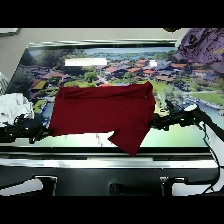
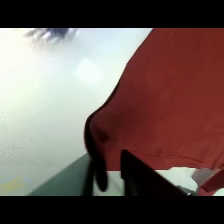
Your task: Fold the clothes and pants, and hang the long-sleeved shirts on hangers.
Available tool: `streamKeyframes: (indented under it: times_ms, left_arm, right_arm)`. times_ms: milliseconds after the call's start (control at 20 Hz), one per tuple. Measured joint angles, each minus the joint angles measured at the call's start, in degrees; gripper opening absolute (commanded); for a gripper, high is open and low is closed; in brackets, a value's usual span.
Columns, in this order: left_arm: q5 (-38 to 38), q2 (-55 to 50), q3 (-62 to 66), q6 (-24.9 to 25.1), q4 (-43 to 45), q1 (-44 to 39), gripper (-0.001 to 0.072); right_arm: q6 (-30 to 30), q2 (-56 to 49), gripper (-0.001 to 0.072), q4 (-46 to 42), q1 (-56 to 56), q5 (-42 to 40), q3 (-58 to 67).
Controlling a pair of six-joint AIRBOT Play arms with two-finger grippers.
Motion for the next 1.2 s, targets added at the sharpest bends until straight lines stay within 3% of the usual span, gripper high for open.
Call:
streamKeyframes:
  times_ms: [350, 550, 700, 950, 1050, 1200]
  left_arm:
    - [-0.96, 0.28, 2.82, 0.79, -0.15, -0.90, 0.0016]
    - [-1.79, 0.96, 15.10, -0.15, -0.46, -5.29, 0.0016]
    - [-2.21, 1.20, 32.76, -4.04, 0.57, -8.96, 0.0016]
    - [-3.80, 2.38, 66.34, -14.56, 7.54, -11.93, 0.0016]
    - [-4.96, 5.88, 73.92, -18.40, 11.52, -12.33, 0.0016]
    - [-6.12, 14.80, 75.28, -22.67, 17.94, -12.52, 0.0016]
  right_arm:
    - [-0.46, 2.34, 0.0024, 0.94, 0.15, 0.59, 1.11]
    - [-0.42, 5.25, 0.0024, 1.62, 2.82, -1.22, 10.60]
    - [2.56, 6.08, 0.0024, -0.28, 4.98, -2.38, 24.65]
    - [9.14, 9.84, 0.0023, -8.11, 5.99, -1.86, 52.68]
    - [10.88, 14.12, 0.0023, -11.21, 6.10, -1.42, 59.52]
    - [13.22, 23.04, 0.0023, -16.57, 6.14, -1.36, 64.15]
